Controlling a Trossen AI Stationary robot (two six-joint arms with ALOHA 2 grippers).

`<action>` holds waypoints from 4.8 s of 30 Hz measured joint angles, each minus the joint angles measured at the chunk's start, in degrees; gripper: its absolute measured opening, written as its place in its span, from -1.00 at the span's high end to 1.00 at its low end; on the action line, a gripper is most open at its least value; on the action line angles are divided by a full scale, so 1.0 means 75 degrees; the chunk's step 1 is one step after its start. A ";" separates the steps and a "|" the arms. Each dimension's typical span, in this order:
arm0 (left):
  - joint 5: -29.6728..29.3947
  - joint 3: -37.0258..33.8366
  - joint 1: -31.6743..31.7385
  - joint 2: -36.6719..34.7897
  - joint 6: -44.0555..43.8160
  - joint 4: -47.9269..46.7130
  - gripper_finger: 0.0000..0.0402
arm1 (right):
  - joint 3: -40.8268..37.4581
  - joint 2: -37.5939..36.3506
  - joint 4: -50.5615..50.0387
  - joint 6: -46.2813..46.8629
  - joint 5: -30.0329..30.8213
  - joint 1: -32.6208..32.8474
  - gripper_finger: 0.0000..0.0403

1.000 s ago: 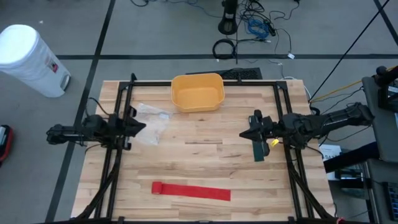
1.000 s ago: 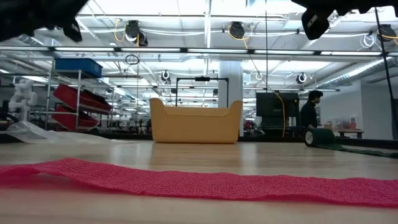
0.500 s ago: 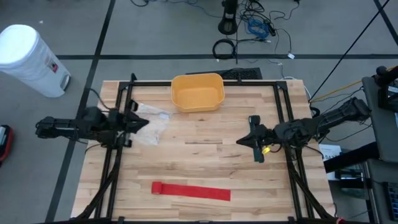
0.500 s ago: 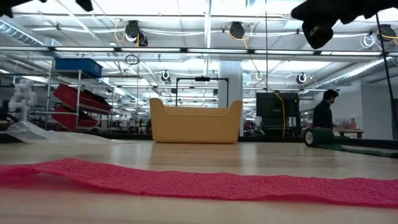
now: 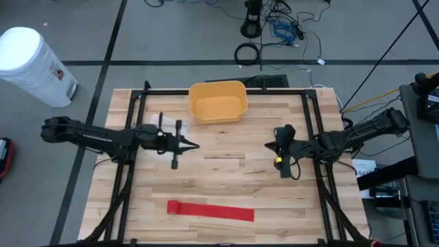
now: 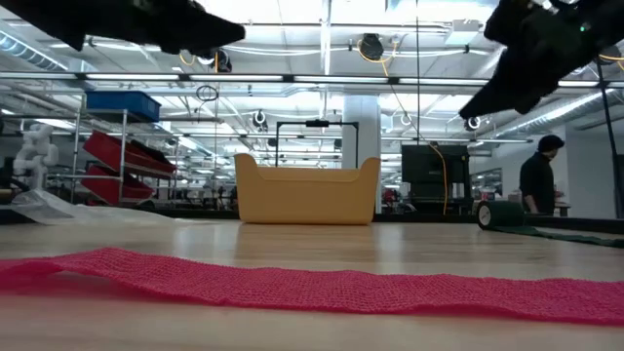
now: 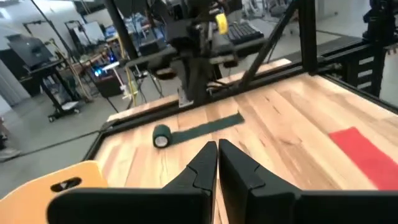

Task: Roll bandage
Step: Roll the green bandage

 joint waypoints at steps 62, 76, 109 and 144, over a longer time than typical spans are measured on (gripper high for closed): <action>0.0562 0.0455 -0.0501 0.0475 0.0443 0.1435 0.89 | 0.1900 0.4881 -0.5508 0.3968 -0.0087 -0.3527 1.00; 0.0562 0.0455 -0.0501 0.0475 0.0437 0.1433 0.89 | 0.2210 0.5215 -0.4335 0.3045 -0.0284 -0.3222 1.00; 0.0558 0.0455 -0.1013 0.0481 0.0381 0.1007 0.89 | 0.2398 0.5200 -0.4171 0.0683 -0.0005 -0.2326 0.38; 0.0557 0.0449 -0.1469 0.0328 0.0434 0.0815 0.89 | 0.2253 0.5215 -0.3024 -0.5467 0.1416 -0.2043 -0.02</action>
